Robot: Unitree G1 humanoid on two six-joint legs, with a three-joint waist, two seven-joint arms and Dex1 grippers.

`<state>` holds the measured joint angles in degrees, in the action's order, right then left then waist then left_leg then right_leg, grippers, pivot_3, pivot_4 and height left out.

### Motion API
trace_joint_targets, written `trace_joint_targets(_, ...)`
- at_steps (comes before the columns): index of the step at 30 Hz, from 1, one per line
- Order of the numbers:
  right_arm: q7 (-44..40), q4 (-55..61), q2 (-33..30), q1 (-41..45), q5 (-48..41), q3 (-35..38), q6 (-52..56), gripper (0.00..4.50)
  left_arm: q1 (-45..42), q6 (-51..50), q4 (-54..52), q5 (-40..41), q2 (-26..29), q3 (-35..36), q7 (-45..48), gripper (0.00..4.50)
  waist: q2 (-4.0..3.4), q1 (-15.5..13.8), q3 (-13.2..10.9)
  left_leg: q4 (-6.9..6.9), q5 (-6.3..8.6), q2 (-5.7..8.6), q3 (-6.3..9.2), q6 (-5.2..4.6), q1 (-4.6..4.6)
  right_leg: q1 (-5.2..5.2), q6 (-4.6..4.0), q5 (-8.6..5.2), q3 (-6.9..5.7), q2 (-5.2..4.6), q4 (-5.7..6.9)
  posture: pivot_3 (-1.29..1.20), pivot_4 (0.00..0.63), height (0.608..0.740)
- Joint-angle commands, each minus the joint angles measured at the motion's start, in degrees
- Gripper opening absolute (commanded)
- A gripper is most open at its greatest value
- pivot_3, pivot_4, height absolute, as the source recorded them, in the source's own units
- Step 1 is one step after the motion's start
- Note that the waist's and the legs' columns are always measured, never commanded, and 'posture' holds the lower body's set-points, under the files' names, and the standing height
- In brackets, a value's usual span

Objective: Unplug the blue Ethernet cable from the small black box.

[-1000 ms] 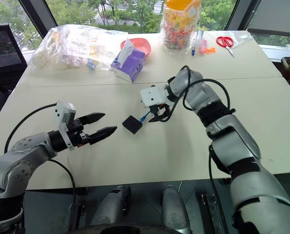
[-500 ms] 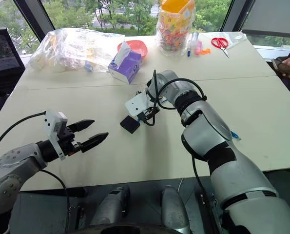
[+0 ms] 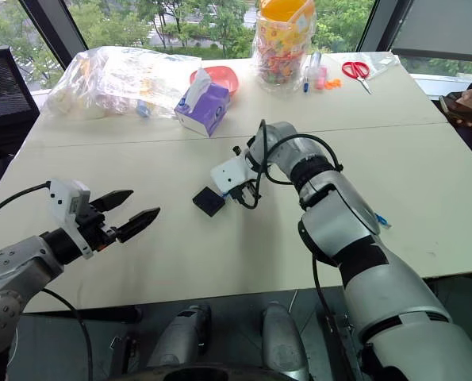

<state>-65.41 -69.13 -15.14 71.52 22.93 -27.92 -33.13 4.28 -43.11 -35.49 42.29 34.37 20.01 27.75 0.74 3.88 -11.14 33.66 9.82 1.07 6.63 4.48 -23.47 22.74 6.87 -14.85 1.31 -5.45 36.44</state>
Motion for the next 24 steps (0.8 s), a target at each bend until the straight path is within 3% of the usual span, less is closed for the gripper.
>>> trace_joint_targets(1, 10.01, 10.20, -2.88, -3.52, -5.49, 7.69, -1.26, 0.03, -2.72, -0.64, -0.71, 3.04, -1.52, 0.24, -2.05, 4.50, 0.00, -0.06, -0.01, -0.04, 0.00, 0.00, 0.00, 0.00, -0.02, 0.04, 0.01, 0.00, 0.00, 0.00, 0.00, 0.00, 0.150, 0.726)
trace_joint_targets(6, 26.97, 30.65, -5.09, -18.47, -4.40, 13.93, 0.67, 0.03, -9.11, -3.01, 2.78, 6.85, -2.27, -1.37, -2.90, 4.50, 0.04, -0.71, 0.01, -0.15, -0.01, 0.00, 0.01, -0.01, -0.03, 0.05, 0.07, -0.03, 0.00, 0.00, 0.01, 0.00, 0.150, 0.726)
trace_joint_targets(12, 52.95, 47.91, -8.55, -30.93, 15.91, 12.65, 1.80, 0.03, -20.82, -5.03, 11.37, 8.78, -3.22, -4.34, -1.84, 4.50, 0.05, -1.78, 0.00, -0.05, -0.03, 0.04, -0.04, 0.00, -0.07, 0.04, 0.06, -0.04, 0.04, -0.01, -0.05, 0.00, 0.150, 0.726)
trace_joint_targets(17, 58.79, 52.50, -7.31, -32.51, 19.72, 11.40, 5.85, 0.03, -24.20, -6.01, 14.64, 9.38, -5.23, -6.89, -0.81, 4.50, 0.06, -1.22, 0.01, 0.02, -0.03, 0.01, -0.08, 0.00, -0.07, 0.04, 0.04, -0.02, 0.07, 0.00, -0.06, 0.00, 0.150, 0.726)
trace_joint_targets(24, 59.64, 56.74, -7.21, -33.31, 20.81, 9.39, 7.31, 0.03, -26.09, -7.01, 15.96, 10.30, -5.72, -7.19, 0.04, 4.50, 0.08, -1.50, 0.00, -0.01, -0.03, 0.01, -0.07, -0.01, -0.08, 0.01, 0.05, -0.03, 0.07, 0.00, -0.10, 0.00, 0.150, 0.726)
